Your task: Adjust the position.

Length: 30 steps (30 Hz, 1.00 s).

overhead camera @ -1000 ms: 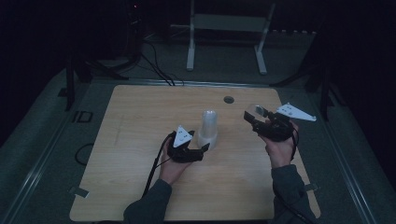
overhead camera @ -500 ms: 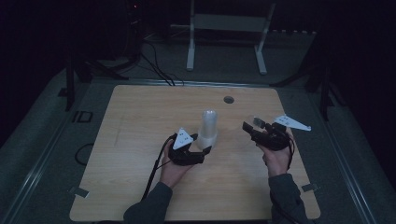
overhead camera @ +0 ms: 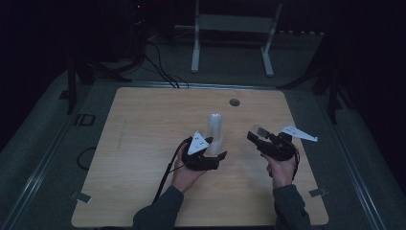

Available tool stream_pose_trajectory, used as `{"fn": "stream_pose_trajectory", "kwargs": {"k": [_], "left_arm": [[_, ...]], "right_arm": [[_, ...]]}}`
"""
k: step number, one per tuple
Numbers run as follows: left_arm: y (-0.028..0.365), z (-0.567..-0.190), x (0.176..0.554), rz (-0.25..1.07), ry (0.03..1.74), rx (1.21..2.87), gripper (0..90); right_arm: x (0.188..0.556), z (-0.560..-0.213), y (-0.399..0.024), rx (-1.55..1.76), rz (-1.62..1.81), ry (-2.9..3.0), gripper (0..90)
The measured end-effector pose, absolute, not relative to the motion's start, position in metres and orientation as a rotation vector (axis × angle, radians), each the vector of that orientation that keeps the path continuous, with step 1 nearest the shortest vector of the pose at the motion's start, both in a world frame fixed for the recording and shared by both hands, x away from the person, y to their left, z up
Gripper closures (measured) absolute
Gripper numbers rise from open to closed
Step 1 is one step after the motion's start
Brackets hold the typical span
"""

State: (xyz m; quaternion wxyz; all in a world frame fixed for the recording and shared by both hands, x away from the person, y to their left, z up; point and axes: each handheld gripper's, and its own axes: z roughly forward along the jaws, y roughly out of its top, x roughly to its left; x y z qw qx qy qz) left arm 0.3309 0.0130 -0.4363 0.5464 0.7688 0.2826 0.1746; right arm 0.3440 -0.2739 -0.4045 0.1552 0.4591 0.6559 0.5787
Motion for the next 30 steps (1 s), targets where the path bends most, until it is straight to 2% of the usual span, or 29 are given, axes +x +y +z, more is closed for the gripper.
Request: {"fn": "stream_pose_trajectory", "kwargs": {"k": [30], "left_arm": [[-0.027, -0.434, 0.334, 0.408, 0.557, 1.840, 24.5]], "right_arm": [[0.331, -0.418, -0.269, 1.355, 1.722, 1.870, 39.1]]}}
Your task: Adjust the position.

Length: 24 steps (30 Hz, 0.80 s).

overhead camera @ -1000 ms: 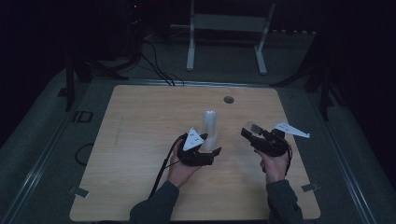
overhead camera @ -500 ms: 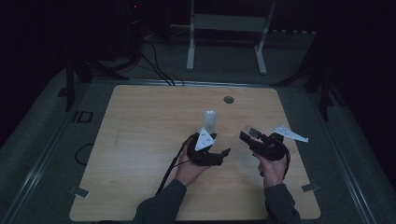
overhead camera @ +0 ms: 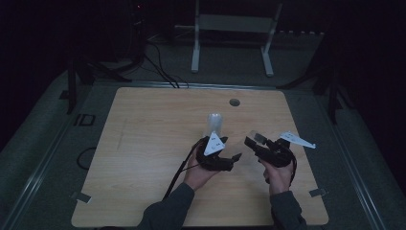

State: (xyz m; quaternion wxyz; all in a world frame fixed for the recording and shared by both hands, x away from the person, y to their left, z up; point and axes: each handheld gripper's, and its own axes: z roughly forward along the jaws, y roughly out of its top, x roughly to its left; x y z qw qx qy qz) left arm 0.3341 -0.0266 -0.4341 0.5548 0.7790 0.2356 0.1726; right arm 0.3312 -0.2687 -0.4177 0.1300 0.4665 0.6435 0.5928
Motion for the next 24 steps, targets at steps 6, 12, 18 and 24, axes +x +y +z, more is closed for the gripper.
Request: {"fn": "stream_pose_trajectory", "kwargs": {"k": [6, 12, 18, 24], "left_arm": [[-0.031, -0.434, 0.334, 0.408, 0.548, 1.832, 24.5], [-0.033, -0.434, 0.334, 0.412, 0.537, 1.825, 24.4], [-0.034, -0.433, 0.333, 0.418, 0.525, 1.814, 24.4], [-0.036, -0.433, 0.332, 0.420, 0.520, 1.809, 23.6]], "right_arm": [[0.330, -0.420, -0.268, 1.362, 1.739, 1.871, 39.1], [0.329, -0.421, -0.270, 1.384, 1.791, 1.849, 39.1], [0.331, -0.426, -0.276, 1.445, 1.909, 1.810, 39.2], [0.331, -0.428, -0.279, 1.472, 1.947, 1.790, 39.3]]}}
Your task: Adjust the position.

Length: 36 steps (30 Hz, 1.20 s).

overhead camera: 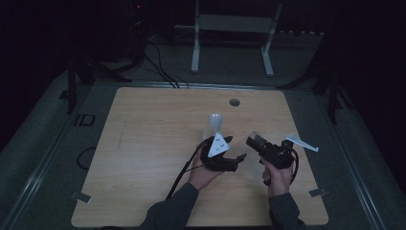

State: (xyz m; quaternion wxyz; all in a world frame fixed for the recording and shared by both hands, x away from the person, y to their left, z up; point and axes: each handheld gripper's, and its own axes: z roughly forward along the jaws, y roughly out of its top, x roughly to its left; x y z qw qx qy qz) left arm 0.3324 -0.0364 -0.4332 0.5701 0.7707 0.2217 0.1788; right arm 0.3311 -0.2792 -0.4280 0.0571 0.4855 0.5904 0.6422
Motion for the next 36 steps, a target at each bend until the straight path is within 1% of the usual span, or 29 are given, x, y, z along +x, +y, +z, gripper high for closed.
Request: {"fn": "stream_pose_trajectory", "kwargs": {"k": [22, 36], "left_arm": [[-0.049, -0.436, 0.334, 0.424, 0.503, 1.800, 23.3], [-0.052, -0.439, 0.336, 0.419, 0.512, 1.802, 24.3]], "right_arm": [[0.336, -0.439, -0.283, 1.569, 2.211, 1.721, 39.7], [0.337, -0.441, -0.284, 1.582, 2.267, 1.711, 40.1]]}}
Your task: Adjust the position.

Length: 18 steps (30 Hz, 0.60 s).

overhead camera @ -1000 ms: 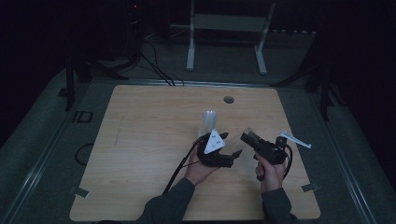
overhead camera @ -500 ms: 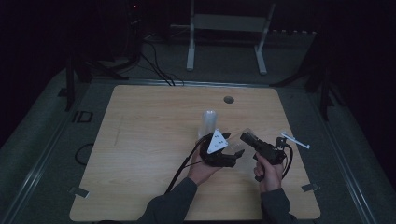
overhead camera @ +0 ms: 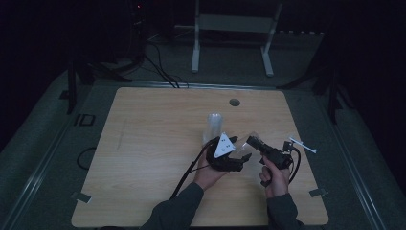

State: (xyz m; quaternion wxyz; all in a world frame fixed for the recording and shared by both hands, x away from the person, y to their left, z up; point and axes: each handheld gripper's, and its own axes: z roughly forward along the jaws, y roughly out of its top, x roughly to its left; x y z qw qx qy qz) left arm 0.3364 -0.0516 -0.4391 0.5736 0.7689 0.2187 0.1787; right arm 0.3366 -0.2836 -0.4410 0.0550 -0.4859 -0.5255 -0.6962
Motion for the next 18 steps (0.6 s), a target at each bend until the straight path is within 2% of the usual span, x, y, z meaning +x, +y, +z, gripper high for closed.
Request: {"fn": "stream_pose_trajectory", "kwargs": {"k": [8, 18], "left_arm": [[-0.0511, -0.4419, 0.3366, 0.414, 0.514, 1.805, 24.5], [-0.0520, -0.4415, 0.3339, 0.414, 0.500, 1.812, 30.3]], "right_arm": [[0.3365, -0.4411, -0.2829, -1.473, -2.106, -1.598, 40.2], [0.3364, -0.4415, -0.2835, -1.486, -2.096, -1.612, 37.2]]}}
